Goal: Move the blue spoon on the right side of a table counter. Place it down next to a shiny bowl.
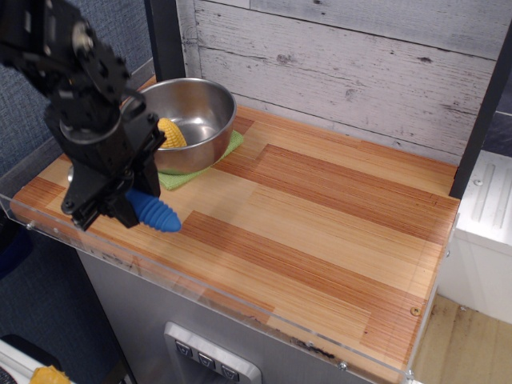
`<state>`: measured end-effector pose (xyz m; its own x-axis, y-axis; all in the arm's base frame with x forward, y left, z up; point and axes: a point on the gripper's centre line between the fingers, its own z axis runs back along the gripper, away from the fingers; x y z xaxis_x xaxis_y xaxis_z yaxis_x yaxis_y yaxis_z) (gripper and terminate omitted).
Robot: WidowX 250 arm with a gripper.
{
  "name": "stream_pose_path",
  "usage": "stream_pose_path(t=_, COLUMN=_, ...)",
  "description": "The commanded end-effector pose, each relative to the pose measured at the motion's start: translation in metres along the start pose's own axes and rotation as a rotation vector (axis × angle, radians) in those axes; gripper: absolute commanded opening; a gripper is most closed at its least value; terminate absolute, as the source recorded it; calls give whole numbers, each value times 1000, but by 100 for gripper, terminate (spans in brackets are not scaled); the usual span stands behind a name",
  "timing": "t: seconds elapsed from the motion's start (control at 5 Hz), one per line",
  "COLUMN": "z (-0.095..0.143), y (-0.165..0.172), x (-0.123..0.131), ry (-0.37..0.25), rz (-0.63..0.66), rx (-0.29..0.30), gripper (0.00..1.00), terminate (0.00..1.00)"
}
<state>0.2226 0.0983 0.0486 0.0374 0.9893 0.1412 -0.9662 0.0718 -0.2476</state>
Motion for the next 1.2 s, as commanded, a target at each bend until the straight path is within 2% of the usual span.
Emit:
stream_pose_path(t=0.0, z=-24, y=3, x=-5, ry=6, rz=32, rx=-8, gripper=0, terminate=0)
stream_pose_path(t=0.2, z=-35, y=-7, x=-14, ry=14, rz=41, rx=5, gripper=0, terminate=0)
stream_pose_path(t=0.4, z=-39, y=-8, x=-20, ry=43, rz=40, rx=6, gripper=100, terminate=0)
stream_pose_path(t=0.6, z=-33, y=-7, x=-23, ry=44, rz=51, rx=37, gripper=100, terminate=0)
stream_pose_path(t=1.0, z=-22, y=-7, x=-26, ry=55, rz=51, rx=34, gripper=100, terminate=0)
